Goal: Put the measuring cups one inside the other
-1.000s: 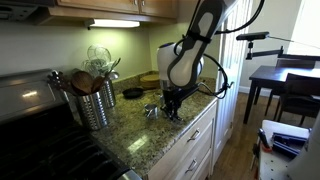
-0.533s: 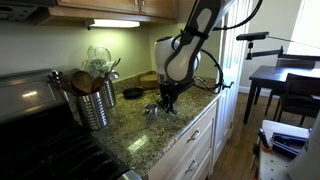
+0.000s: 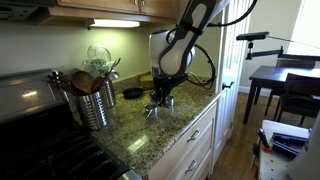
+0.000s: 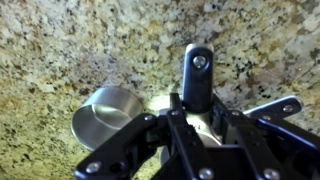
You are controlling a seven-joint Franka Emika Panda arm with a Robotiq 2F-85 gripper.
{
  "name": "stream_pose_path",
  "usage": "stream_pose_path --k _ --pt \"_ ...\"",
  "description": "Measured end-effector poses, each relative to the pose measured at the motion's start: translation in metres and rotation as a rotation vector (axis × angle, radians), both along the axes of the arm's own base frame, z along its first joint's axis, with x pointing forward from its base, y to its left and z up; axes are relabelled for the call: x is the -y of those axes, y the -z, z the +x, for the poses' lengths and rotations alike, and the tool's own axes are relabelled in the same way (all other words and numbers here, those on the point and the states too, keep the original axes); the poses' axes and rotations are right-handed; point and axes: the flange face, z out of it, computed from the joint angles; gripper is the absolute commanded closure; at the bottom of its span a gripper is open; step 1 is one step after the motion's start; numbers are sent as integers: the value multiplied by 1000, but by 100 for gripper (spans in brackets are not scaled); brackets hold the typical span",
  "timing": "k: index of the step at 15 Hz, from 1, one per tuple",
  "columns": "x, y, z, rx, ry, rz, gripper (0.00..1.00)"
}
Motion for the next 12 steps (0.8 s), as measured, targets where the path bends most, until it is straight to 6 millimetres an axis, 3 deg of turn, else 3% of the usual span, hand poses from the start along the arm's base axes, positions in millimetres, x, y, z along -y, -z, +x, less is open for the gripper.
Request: stream_pose_path --k 6,12 --pt "0 -10 21 28 -43 -11 87" --pt "-6 9 38 5 -95 -8 87"
